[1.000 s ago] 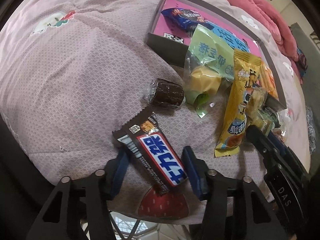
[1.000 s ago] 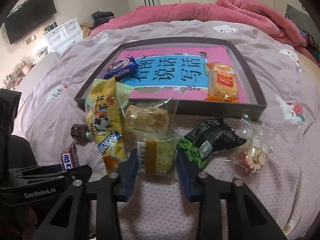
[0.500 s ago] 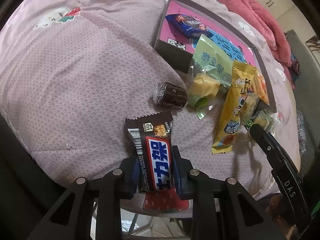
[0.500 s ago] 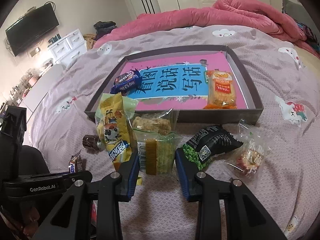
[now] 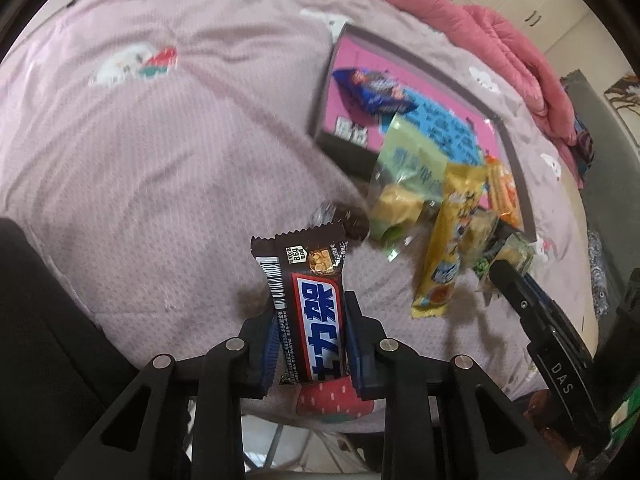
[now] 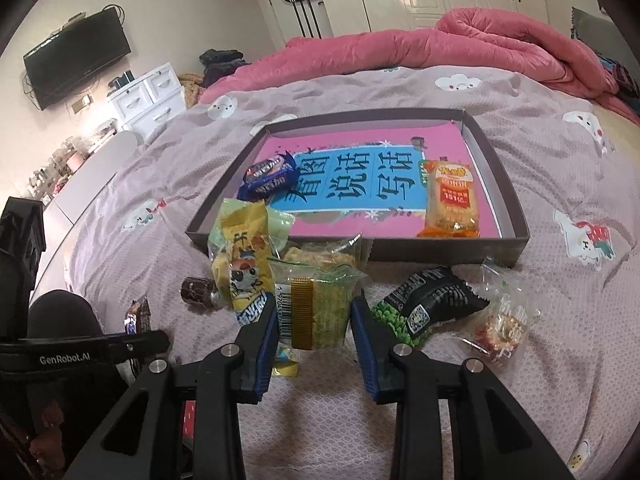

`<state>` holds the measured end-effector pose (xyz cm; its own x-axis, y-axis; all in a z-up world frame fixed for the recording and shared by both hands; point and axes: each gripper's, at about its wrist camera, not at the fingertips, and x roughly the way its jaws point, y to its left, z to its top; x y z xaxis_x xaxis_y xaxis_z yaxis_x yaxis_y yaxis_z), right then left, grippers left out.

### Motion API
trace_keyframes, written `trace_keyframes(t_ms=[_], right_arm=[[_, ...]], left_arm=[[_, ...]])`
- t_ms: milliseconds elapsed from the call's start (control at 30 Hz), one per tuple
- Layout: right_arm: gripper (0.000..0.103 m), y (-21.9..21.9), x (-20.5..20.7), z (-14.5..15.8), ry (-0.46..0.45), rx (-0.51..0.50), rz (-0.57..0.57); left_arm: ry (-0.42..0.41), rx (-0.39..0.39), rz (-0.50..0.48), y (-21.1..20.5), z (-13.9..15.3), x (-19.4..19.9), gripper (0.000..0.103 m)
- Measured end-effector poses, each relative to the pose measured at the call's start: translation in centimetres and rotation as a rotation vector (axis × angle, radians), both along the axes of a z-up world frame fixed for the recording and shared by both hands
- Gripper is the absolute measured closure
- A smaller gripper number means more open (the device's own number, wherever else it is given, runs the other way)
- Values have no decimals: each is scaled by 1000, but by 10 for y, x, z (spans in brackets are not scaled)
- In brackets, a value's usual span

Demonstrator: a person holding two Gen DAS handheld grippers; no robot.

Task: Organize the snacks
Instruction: 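Lift the chocolate bar toward the tray with the left tool while the right tool grasps the clear pastry bag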

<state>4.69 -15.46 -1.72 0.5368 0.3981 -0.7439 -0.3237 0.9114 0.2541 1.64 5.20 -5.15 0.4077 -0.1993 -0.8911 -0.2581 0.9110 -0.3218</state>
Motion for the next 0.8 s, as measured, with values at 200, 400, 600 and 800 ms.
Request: trace_keyframes(t_ms=[200,400,600,800], right_arm=[[67,2,0,6,-23,0,9],[67,-1,-2,10,-42,8,1],[67,-3,-3,16,-72,19,-9],[67,-4,-1,24,-107,17,-11]], left_arm=[[-67,39,-53,-11,16,-1,74],[-130,63,-88,-23,28,7,74],[-206,111,-118,-27,43,10,74],[-256,128,-137,-26,52,16,74]])
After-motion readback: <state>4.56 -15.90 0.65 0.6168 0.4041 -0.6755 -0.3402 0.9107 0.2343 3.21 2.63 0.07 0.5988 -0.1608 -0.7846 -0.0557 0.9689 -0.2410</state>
